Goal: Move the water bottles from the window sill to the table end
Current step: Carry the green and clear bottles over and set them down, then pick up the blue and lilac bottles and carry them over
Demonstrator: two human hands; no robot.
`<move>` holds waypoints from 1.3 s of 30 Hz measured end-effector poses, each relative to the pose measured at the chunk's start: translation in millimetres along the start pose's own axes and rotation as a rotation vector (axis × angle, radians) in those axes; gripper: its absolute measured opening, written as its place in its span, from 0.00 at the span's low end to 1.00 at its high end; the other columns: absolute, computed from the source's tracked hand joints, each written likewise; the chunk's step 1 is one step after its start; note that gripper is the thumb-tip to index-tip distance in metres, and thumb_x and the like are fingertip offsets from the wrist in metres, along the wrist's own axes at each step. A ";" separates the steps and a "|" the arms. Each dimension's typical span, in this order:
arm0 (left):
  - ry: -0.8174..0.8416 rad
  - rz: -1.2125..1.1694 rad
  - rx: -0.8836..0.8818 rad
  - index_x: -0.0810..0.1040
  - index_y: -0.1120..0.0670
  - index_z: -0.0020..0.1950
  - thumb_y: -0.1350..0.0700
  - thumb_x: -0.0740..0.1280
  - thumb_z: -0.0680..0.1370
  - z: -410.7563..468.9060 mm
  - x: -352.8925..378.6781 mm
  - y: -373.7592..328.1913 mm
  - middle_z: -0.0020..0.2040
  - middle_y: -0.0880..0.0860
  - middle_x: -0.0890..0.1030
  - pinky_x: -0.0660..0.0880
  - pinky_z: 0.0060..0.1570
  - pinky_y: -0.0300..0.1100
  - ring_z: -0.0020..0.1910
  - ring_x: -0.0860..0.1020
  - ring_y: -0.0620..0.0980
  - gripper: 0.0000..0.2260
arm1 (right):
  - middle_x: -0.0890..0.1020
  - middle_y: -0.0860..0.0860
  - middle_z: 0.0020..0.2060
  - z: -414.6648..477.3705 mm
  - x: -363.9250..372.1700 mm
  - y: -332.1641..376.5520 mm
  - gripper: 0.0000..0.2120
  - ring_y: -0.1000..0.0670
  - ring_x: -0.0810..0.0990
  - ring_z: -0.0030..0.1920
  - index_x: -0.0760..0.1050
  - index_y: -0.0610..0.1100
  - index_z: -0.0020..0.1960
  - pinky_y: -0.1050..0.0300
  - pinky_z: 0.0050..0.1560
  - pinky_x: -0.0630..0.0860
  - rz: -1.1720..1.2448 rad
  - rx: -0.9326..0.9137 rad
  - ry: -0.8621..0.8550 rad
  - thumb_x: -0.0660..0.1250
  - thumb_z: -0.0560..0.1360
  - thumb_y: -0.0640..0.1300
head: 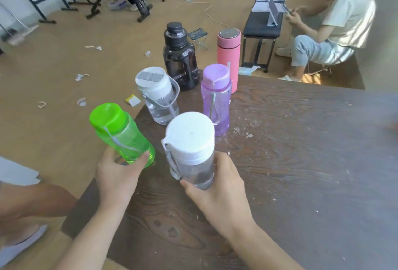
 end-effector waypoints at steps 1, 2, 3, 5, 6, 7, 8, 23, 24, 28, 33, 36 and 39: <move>0.012 -0.009 -0.011 0.82 0.43 0.51 0.41 0.79 0.61 2.7 0.3 2.0 0.47 0.46 0.90 0.83 0.59 0.60 0.49 0.89 0.49 0.21 | 0.78 0.58 0.53 0.6 2.6 0.6 0.26 0.53 0.78 0.58 0.71 0.53 0.58 0.53 0.56 0.78 -0.012 -0.004 -0.001 0.78 0.66 0.56; 0.027 -0.015 -0.015 0.82 0.42 0.51 0.42 0.79 0.61 5.6 0.4 3.6 0.47 0.46 0.90 0.83 0.59 0.61 0.50 0.89 0.49 0.20 | 0.78 0.58 0.53 1.4 5.0 0.9 0.27 0.53 0.78 0.59 0.71 0.52 0.59 0.53 0.57 0.78 -0.020 -0.008 -0.005 0.78 0.66 0.56; 0.040 -0.022 -0.013 0.82 0.41 0.51 0.43 0.79 0.62 7.7 0.8 4.8 0.48 0.46 0.90 0.83 0.59 0.61 0.50 0.89 0.49 0.19 | 0.79 0.57 0.54 2.0 6.9 0.8 0.27 0.52 0.78 0.59 0.71 0.51 0.60 0.52 0.57 0.78 -0.026 -0.011 -0.015 0.78 0.66 0.56; 0.044 -0.036 -0.018 0.82 0.42 0.53 0.46 0.80 0.63 7.4 0.9 4.4 0.48 0.44 0.90 0.83 0.60 0.59 0.50 0.89 0.46 0.20 | 0.79 0.56 0.53 1.8 10.1 0.3 0.27 0.51 0.78 0.59 0.71 0.51 0.60 0.51 0.58 0.78 -0.034 -0.014 -0.031 0.78 0.66 0.57; 0.044 -0.042 -0.015 0.81 0.43 0.55 0.49 0.81 0.65 6.4 0.9 4.2 0.49 0.43 0.89 0.83 0.60 0.57 0.49 0.88 0.42 0.21 | 0.79 0.56 0.53 1.1 11.5 -0.1 0.27 0.51 0.78 0.59 0.71 0.51 0.60 0.52 0.58 0.77 -0.039 -0.014 -0.032 0.78 0.66 0.57; 0.043 -0.042 -0.007 0.80 0.44 0.57 0.53 0.82 0.67 4.7 1.0 3.5 0.48 0.42 0.88 0.83 0.60 0.54 0.47 0.87 0.36 0.22 | 0.78 0.56 0.54 -0.3 13.0 -0.7 0.28 0.52 0.77 0.59 0.70 0.52 0.60 0.52 0.58 0.77 -0.042 -0.013 -0.029 0.78 0.67 0.57; 0.040 -0.033 0.003 0.80 0.46 0.58 0.56 0.83 0.69 3.8 1.0 3.6 0.48 0.41 0.87 0.82 0.59 0.52 0.44 0.85 0.29 0.22 | 0.78 0.56 0.54 -1.9 14.3 -1.2 0.28 0.52 0.77 0.60 0.70 0.52 0.60 0.53 0.59 0.76 -0.041 -0.013 -0.025 0.78 0.67 0.57; 0.079 0.045 0.326 0.85 0.48 0.42 0.49 0.70 0.74 -149.7 23.9 -7.6 0.40 0.47 0.82 0.70 0.36 0.26 0.33 0.76 0.48 0.07 | 0.67 0.56 0.73 -15.1 -33.1 -45.3 0.43 0.50 0.68 0.75 0.55 0.49 0.81 0.56 0.77 0.65 -0.157 -0.077 0.161 0.76 0.75 0.48; 0.137 0.040 0.368 0.86 0.46 0.43 0.49 0.70 0.74 -162.8 36.1 -15.1 0.38 0.47 0.82 0.71 0.36 0.27 0.31 0.76 0.47 0.06 | 0.68 0.56 0.72 -15.2 -51.0 -52.7 0.41 0.51 0.68 0.74 0.57 0.49 0.81 0.54 0.77 0.65 -0.171 -0.058 0.135 0.76 0.75 0.47; 0.344 -0.021 0.439 0.88 0.48 0.56 0.49 0.72 0.74 -201.4 95.3 -46.5 0.50 0.41 0.86 0.77 0.50 0.27 0.47 0.84 0.37 0.12 | 0.71 0.61 0.62 -13.9 -128.6 -83.9 0.34 0.52 0.73 0.70 0.66 0.50 0.76 0.50 0.73 0.71 -0.183 0.026 -0.009 0.76 0.75 0.46; 0.534 -0.050 0.490 0.83 0.47 0.68 0.49 0.75 0.74 -251.0 192.1 -104.0 0.64 0.36 0.82 0.76 0.64 0.33 0.64 0.82 0.37 0.22 | 0.73 0.60 0.60 -20.7 -234.4 -143.8 0.28 0.50 0.77 0.64 0.71 0.46 0.72 0.50 0.68 0.75 -0.133 0.118 -0.229 0.76 0.75 0.44; 0.653 -0.043 0.490 0.82 0.47 0.71 0.44 0.72 0.75 -295.8 262.9 -142.0 0.67 0.36 0.80 0.78 0.68 0.43 0.67 0.80 0.39 0.24 | 0.75 0.55 0.60 -34.5 -312.0 -198.6 0.25 0.49 0.75 0.65 0.72 0.44 0.70 0.56 0.67 0.72 -0.188 0.195 -0.347 0.76 0.75 0.44; 0.798 -0.072 0.506 0.80 0.46 0.73 0.44 0.72 0.75 -355.3 337.0 -183.0 0.69 0.35 0.79 0.76 0.71 0.46 0.70 0.79 0.39 0.25 | 0.77 0.48 0.60 -46.8 -398.9 -260.2 0.23 0.46 0.73 0.66 0.73 0.42 0.68 0.57 0.65 0.68 -0.285 0.292 -0.498 0.75 0.75 0.42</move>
Point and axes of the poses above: each hand's wrist, its own z-axis towards the middle knuckle, its own x-axis out of the palm, y = z × x, the point moved 2 cm from there along z, towards the middle knuckle
